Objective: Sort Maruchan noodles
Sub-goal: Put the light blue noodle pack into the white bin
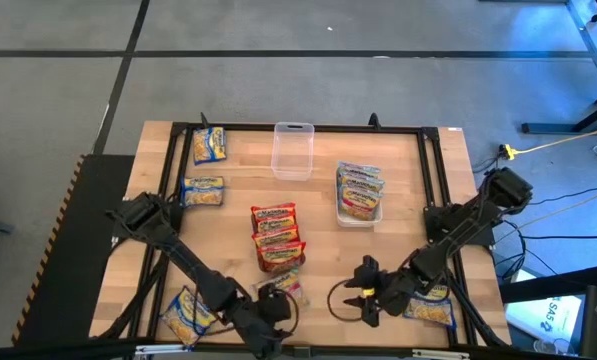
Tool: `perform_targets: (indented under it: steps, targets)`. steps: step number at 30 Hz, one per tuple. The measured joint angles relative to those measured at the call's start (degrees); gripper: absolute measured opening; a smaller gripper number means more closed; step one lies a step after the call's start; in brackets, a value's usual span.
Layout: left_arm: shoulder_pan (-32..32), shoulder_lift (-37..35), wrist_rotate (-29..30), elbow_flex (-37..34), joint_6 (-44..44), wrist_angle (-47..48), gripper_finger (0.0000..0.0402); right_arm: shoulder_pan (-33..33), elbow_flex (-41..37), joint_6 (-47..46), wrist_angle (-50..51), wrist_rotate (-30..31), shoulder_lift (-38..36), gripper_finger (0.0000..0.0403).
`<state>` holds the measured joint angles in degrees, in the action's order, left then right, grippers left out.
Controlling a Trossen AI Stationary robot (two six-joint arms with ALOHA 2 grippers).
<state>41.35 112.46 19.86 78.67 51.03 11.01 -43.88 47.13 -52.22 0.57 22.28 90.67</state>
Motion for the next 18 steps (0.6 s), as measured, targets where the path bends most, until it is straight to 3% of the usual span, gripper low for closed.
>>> perform_targets:
  steps: [5,10,13,18]
  targets:
    - [2.2,0.0,6.2,0.0,2.2,5.9,0.0208,0.0,-3.5,-6.1,-11.3,1.7,0.0,0.0199]
    - [3.4,0.0,11.1,0.0,1.3,8.9,0.0208,1.7,-3.6,-10.9,-12.1,2.1,0.4,0.0202]
    - [3.7,0.2,13.4,-0.2,0.9,8.9,0.0208,2.8,-3.6,-12.5,-13.8,1.0,2.1,0.0223]
    - [3.7,0.8,12.4,-1.7,1.3,8.5,0.0208,4.3,-2.4,-14.9,-20.0,-2.0,7.9,0.0281]
